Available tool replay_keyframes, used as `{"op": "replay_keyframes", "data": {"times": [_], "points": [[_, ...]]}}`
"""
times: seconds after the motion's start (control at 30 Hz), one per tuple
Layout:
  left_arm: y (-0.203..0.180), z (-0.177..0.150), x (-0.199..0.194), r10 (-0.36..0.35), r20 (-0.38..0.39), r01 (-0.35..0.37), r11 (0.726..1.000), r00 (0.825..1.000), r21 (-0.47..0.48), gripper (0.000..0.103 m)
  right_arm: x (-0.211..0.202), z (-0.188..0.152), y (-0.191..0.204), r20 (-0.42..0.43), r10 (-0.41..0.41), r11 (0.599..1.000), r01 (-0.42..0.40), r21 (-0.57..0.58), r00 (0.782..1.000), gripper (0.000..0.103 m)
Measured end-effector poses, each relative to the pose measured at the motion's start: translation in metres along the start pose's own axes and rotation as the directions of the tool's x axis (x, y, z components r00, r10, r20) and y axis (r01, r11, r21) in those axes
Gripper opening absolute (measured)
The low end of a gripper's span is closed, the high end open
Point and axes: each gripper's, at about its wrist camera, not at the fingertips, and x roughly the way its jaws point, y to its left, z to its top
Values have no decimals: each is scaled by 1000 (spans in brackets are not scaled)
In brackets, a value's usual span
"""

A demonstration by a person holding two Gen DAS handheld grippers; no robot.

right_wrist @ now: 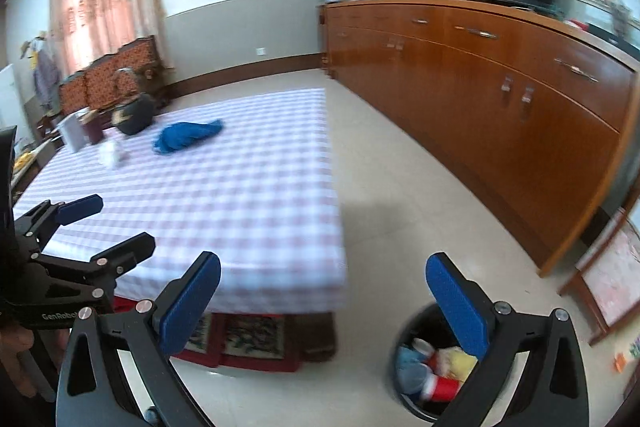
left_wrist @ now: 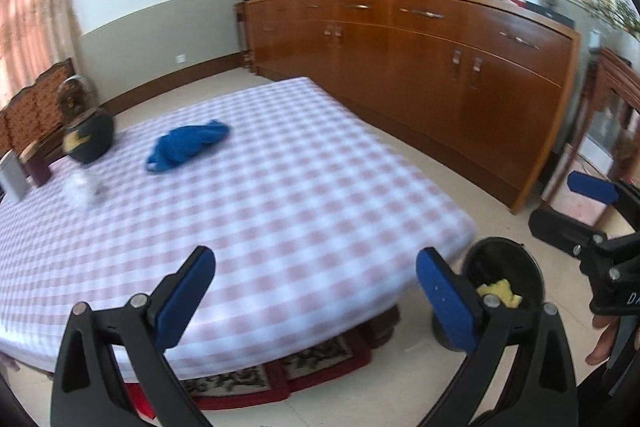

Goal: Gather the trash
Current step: 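Move both tools back over the table toward the plastic bag and towel, then grasp the clear plastic bag with the left tool while the right tool grasps the dark blue towel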

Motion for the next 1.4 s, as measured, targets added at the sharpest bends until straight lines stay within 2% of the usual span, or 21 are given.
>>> {"op": "replay_keyframes", "data": {"times": [0.07,0.13,0.27,0.53,0.7,0.87,1.13,1.27,1.33,1.4], "points": [[21,-1,-2,29,0,-29,999,1000,-21,101,9,6,19,0,35,999,-35,-23,999,103],[39,-2,-3,58,0,-58,997,998,-41,101,17,14,38,-11,35,998,-35,-59,999,103],[74,-5,-8,96,2,-96,992,995,-85,101,32,28,59,-27,62,997,-63,-54,998,103],[156,-10,-4,177,-16,-176,967,984,-186,100,76,61,125,-46,123,979,-128,-158,991,103],[216,-7,16,240,-56,-246,940,969,-236,100,119,88,169,-54,157,964,-165,-207,986,103],[262,1,46,258,-85,-271,920,962,-284,98,178,112,209,-86,165,952,-182,-247,983,103],[303,25,106,261,-124,-288,907,957,-308,97,267,139,243,-181,168,951,-208,-227,969,99],[312,35,121,268,-125,-294,905,955,-307,97,294,144,246,-215,176,954,-221,-204,961,99],[317,38,126,264,-129,-292,903,956,-316,95,304,146,248,-228,183,954,-229,-192,956,99],[321,41,135,249,-150,-285,907,957,-310,88,312,147,250,-233,180,955,-227,-192,956,99]]}}
